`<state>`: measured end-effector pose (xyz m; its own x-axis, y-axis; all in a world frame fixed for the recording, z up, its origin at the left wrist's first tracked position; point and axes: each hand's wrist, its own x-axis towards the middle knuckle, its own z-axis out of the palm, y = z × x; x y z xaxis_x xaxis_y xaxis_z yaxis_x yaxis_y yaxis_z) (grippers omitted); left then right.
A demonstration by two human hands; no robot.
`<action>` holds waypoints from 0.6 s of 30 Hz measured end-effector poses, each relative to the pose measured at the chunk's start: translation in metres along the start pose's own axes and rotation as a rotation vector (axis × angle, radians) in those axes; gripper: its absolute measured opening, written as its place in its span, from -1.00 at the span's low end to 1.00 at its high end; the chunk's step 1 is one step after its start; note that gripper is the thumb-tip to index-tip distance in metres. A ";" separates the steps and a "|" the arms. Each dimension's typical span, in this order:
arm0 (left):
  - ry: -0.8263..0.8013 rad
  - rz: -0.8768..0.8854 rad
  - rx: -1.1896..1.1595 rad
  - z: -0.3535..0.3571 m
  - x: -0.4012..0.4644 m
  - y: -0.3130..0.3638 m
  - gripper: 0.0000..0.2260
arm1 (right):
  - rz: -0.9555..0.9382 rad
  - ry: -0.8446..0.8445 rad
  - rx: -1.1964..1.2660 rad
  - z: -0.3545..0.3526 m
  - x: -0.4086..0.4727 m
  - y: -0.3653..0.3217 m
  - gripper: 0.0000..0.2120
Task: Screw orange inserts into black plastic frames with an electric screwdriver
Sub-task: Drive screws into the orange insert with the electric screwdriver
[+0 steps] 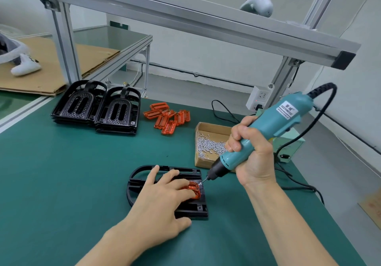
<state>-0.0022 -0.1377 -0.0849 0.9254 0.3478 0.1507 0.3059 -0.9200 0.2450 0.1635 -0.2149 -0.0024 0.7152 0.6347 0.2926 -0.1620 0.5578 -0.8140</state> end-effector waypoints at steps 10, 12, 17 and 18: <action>0.032 0.026 0.025 0.002 0.000 0.001 -0.56 | 0.029 -0.087 -0.137 0.003 0.002 0.011 -0.83; 0.025 0.025 0.033 0.003 0.000 0.001 -0.56 | 0.026 -0.092 -0.155 0.004 0.002 0.012 -0.83; 0.025 0.039 0.027 -0.007 -0.003 0.003 -0.59 | 0.032 -0.140 -0.213 0.007 0.003 0.013 -0.81; -0.004 0.054 0.019 -0.009 -0.004 0.004 -0.62 | 0.043 -0.172 -0.222 0.009 0.004 0.013 -0.80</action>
<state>-0.0066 -0.1408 -0.0756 0.9414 0.2973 0.1595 0.2600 -0.9405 0.2186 0.1581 -0.2007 -0.0079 0.5817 0.7473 0.3211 -0.0230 0.4098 -0.9119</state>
